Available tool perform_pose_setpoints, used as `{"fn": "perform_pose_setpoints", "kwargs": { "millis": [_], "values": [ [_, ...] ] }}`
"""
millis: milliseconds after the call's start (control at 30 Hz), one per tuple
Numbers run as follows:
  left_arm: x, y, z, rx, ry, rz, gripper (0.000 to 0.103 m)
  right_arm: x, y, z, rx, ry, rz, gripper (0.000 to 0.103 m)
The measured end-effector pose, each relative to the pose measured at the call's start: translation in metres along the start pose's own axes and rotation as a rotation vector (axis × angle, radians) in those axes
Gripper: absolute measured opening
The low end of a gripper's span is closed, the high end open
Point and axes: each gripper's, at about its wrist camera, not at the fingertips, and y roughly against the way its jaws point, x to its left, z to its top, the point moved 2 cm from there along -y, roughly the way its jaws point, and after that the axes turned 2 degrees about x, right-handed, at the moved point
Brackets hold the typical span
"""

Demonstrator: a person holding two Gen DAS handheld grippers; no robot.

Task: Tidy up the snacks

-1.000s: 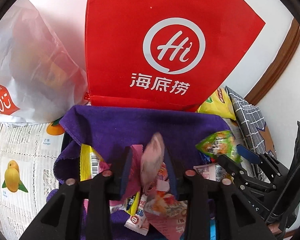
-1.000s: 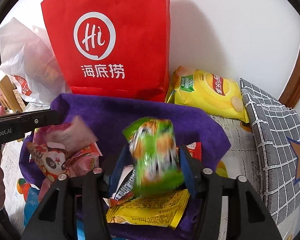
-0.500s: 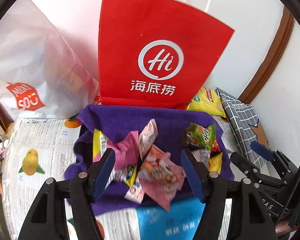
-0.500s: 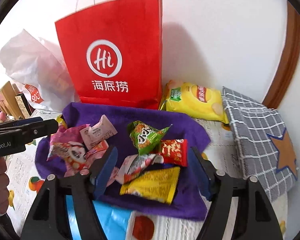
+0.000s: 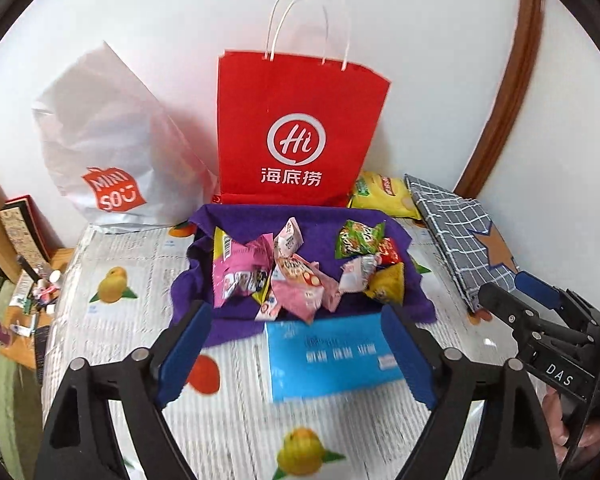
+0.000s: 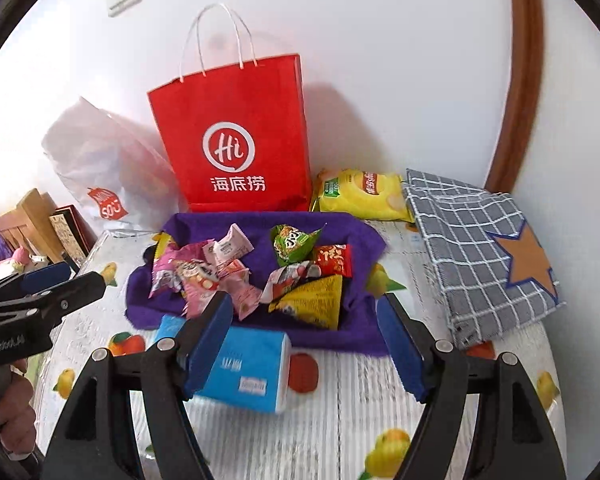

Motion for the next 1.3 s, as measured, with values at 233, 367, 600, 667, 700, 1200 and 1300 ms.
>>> {"fn": "perform_pose_setpoints", "kwargs": {
  "millis": [233,367,600,667,700,1200,1300],
  "values": [
    [-0.013,0.050,-0.029,-0.037,-0.016,0.012,0.096,0.003,0.057,-0.026,-0.037,-0.018,0.006,0.078],
    [-0.021,0.075,-0.045,-0.063,-0.021,0.028,0.099,0.004,0.088,-0.044,-0.063,-0.011,-0.006,0.083],
    [-0.037,0.107,-0.074,-0.097,-0.038,0.050,0.102,0.000,0.131,-0.072,-0.111,-0.004,-0.038,0.096],
    [-0.040,0.113,-0.081,-0.100,-0.036,0.048,0.102,-0.002,0.141,-0.081,-0.120,-0.003,-0.056,0.098],
    [-0.041,0.116,-0.085,-0.102,-0.037,0.050,0.102,-0.004,0.144,-0.083,-0.122,-0.006,-0.063,0.099],
    [-0.047,0.135,-0.120,-0.123,-0.034,0.067,0.102,-0.013,0.177,-0.125,-0.143,-0.030,-0.115,0.103],
    [-0.047,0.135,-0.121,-0.123,-0.028,0.063,0.102,-0.012,0.179,-0.128,-0.143,-0.031,-0.116,0.103]
  ]
}}
